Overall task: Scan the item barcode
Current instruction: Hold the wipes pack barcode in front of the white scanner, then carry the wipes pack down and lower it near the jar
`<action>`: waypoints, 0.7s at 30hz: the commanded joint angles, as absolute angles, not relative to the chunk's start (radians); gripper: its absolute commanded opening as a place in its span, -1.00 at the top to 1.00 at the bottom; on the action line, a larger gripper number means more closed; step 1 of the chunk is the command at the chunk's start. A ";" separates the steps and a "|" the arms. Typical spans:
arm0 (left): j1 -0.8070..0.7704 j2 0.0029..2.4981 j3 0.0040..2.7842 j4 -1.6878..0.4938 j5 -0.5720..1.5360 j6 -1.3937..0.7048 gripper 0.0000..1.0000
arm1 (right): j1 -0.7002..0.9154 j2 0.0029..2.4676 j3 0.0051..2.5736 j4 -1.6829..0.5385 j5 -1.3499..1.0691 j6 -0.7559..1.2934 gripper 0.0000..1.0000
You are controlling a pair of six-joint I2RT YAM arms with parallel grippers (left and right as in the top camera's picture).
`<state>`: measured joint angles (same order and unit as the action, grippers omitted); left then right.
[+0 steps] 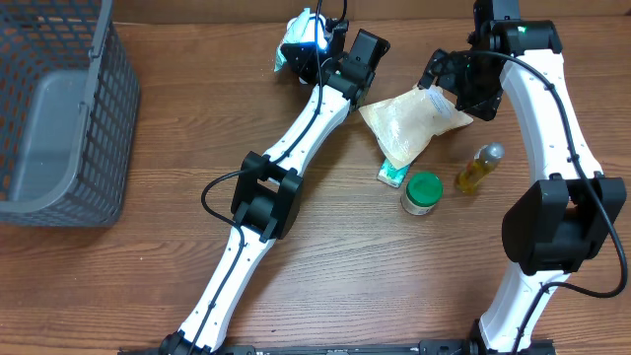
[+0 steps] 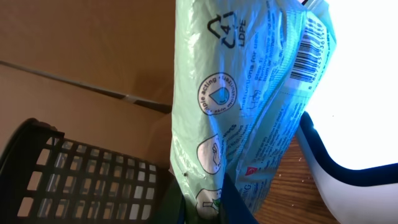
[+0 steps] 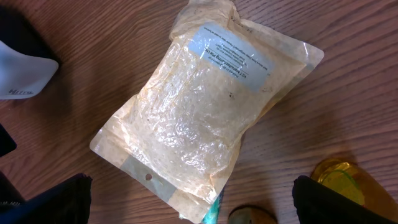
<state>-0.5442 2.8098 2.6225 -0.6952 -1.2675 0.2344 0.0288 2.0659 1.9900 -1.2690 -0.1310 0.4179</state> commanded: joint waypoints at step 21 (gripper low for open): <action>-0.548 2.724 2.640 -0.786 -1.024 0.194 0.91 | 0.032 2.059 2.017 -1.266 -0.136 0.419 -1.00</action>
<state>-0.5491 2.8021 2.6228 -0.7776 -1.1721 0.1825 0.0288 2.0659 1.9900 -1.2694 -0.1307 0.4183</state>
